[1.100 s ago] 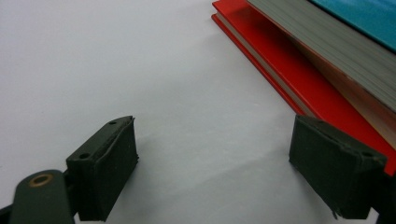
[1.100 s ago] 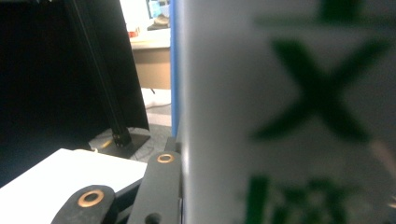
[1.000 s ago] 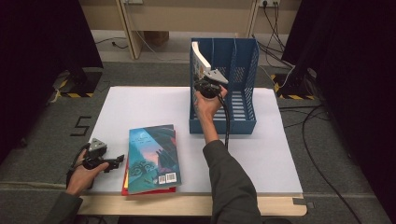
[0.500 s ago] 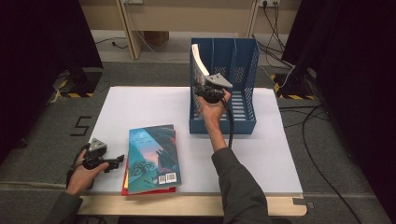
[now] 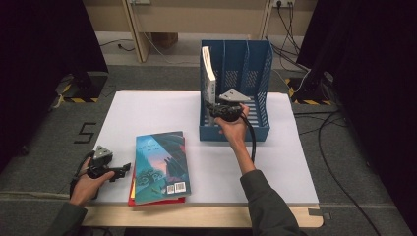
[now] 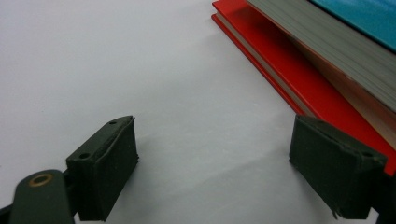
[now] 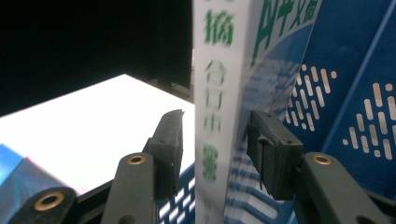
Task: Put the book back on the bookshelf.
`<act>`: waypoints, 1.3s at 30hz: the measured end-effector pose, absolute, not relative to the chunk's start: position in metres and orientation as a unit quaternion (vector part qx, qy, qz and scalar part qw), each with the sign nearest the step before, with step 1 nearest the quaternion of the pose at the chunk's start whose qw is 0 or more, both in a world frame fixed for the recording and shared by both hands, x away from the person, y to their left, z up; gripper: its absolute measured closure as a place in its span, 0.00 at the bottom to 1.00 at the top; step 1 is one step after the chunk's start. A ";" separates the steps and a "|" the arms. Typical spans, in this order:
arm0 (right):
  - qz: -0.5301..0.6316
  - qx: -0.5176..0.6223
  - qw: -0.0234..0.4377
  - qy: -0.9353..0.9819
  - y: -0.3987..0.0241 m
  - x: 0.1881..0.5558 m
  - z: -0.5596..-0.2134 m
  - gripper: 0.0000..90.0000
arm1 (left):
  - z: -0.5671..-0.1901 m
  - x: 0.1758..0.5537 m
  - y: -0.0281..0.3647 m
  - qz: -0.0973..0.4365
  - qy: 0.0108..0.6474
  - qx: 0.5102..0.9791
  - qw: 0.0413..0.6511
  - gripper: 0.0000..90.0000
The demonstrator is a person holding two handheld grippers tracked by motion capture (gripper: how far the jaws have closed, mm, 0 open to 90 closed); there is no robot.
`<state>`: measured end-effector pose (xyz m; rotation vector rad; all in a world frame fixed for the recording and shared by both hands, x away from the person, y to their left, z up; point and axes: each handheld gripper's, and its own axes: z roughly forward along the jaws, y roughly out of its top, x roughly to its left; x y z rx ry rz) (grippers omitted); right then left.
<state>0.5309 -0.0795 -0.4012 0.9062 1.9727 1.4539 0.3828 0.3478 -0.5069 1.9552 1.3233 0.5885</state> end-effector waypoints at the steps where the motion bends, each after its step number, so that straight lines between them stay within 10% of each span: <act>1: 0.534 0.330 0.265 0.732 -0.081 0.529 -0.402 0.65 | -0.507 0.383 0.348 0.226 0.509 0.755 0.345 0.16; 28: 0.489 0.326 0.309 0.747 -0.054 0.541 -0.400 0.74 | -0.507 0.382 0.348 0.228 0.508 0.756 0.345 0.16; 39: 0.496 0.336 0.302 0.741 -0.046 0.541 -0.396 0.61 | -0.507 0.383 0.348 0.227 0.509 0.754 0.347 0.16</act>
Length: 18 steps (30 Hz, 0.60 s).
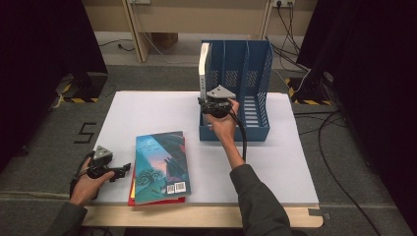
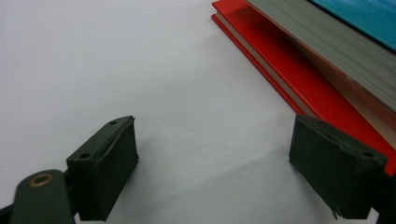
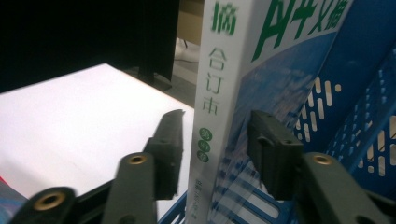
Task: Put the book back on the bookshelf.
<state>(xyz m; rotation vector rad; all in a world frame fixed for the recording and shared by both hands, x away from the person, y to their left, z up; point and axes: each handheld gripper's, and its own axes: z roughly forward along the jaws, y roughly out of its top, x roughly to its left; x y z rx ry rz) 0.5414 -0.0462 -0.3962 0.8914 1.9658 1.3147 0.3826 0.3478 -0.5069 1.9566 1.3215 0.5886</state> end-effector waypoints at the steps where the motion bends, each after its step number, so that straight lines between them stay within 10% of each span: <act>1: 0.498 0.337 0.301 0.740 -0.047 0.540 -0.395 0.60 | -0.507 0.383 0.348 0.227 0.510 0.754 0.347 0.16; 18: 0.533 0.345 0.254 0.730 -0.080 0.497 -0.396 0.41 | -0.507 0.383 0.348 0.227 0.510 0.754 0.347 0.16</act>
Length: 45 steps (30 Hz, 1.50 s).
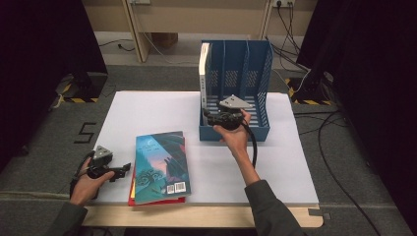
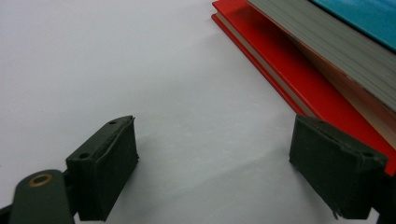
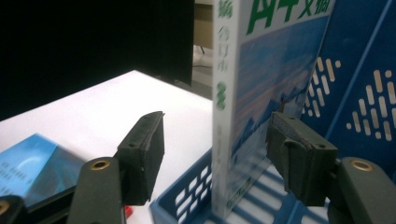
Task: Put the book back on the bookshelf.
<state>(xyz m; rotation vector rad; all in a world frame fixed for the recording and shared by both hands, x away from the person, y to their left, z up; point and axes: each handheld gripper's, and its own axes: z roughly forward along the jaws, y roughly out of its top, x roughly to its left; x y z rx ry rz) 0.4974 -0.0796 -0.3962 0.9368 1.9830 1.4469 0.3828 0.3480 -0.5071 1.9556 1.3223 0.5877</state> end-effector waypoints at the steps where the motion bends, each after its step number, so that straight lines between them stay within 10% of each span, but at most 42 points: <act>1: 0.533 0.343 0.254 0.730 -0.081 0.494 -0.398 0.41 | -0.507 0.383 0.348 0.227 0.510 0.753 0.348 0.16; 45: 0.571 0.367 0.159 0.717 -0.103 0.439 -0.424 0.33 | -0.507 0.383 0.349 0.225 0.508 0.755 0.348 0.15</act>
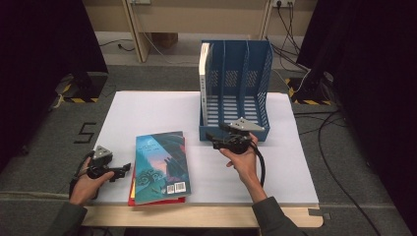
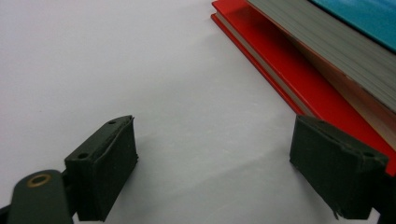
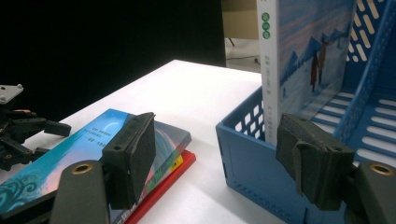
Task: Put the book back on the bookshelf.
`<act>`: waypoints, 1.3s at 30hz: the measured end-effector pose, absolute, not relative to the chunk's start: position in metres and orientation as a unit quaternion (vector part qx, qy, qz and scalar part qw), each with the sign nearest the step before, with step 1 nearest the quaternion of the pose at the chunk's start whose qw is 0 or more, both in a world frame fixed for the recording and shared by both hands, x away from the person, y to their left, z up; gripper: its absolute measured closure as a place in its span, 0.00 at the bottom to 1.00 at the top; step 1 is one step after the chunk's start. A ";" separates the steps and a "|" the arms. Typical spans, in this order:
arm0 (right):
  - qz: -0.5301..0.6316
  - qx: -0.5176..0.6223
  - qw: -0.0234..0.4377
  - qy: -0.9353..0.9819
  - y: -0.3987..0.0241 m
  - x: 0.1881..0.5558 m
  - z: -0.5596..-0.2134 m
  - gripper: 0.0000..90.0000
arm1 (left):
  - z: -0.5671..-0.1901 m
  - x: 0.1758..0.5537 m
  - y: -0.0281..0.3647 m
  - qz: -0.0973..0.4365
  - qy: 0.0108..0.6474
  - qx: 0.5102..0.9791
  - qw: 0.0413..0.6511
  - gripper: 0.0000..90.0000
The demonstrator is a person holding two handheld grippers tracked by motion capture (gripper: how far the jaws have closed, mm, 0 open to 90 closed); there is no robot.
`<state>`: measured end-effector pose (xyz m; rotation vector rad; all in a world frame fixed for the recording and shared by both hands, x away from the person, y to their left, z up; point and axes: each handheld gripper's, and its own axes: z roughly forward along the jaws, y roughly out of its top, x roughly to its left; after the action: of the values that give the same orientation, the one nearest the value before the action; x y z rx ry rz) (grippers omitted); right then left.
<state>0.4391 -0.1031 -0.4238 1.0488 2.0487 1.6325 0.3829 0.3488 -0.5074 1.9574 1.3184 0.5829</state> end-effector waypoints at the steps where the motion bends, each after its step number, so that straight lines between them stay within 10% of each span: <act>1: 0.571 0.368 0.159 0.716 -0.105 0.438 -0.424 0.33 | -0.507 0.383 0.349 0.225 0.508 0.755 0.348 0.15; 39: 0.560 0.367 0.060 0.740 -0.084 0.418 -0.457 0.28 | -0.501 0.377 0.353 0.205 0.523 0.731 0.388 0.16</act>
<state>0.4180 -0.0844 -0.4571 1.1115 2.2392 1.6955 0.3768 0.3533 -0.5007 1.8590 1.3320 0.5214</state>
